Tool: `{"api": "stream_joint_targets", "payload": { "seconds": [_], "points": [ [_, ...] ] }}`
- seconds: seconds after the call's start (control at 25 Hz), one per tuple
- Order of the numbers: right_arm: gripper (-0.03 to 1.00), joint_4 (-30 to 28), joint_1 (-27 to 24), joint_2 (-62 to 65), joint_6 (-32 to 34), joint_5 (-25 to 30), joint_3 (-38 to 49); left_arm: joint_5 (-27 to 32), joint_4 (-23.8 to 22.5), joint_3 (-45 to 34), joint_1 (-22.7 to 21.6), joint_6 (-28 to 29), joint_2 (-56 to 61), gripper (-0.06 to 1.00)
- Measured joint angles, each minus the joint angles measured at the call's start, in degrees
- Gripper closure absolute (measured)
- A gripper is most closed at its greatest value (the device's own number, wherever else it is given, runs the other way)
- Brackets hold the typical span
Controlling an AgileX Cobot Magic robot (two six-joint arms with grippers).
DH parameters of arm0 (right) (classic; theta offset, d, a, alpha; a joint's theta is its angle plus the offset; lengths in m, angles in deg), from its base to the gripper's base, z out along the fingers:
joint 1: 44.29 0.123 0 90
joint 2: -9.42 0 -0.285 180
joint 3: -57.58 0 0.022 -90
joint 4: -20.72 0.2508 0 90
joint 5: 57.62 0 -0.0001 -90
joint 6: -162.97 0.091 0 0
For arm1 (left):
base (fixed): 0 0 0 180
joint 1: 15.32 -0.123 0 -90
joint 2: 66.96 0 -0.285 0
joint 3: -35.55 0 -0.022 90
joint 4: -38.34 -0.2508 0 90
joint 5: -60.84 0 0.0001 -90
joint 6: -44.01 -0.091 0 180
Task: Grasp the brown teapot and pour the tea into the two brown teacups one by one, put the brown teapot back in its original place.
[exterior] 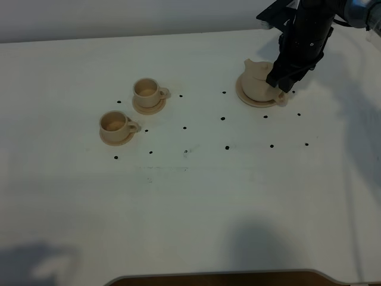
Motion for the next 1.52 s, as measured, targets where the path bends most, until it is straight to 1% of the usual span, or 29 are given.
{"api": "stream_joint_targets", "payload": {
  "seconds": [0.52,1.12,1.32,1.52],
  "points": [
    [0.59,0.40,0.00,-2.15,-0.90,0.00,0.00,0.00,0.00,0.00,0.00,0.00,0.00,0.50],
    [0.59,0.52,0.00,-2.15,-1.29,-2.35,0.00,0.00,0.00,0.00,0.00,0.00,0.00,0.50],
    [0.62,0.52,0.00,-2.15,-1.59,-2.40,0.00,0.00,0.00,0.00,0.00,0.00,0.00,0.50],
    [0.68,0.46,0.02,-2.16,-1.77,-2.35,0.00,0.00,0.00,0.00,0.00,-0.31,0.00,0.50]
  ]
}}
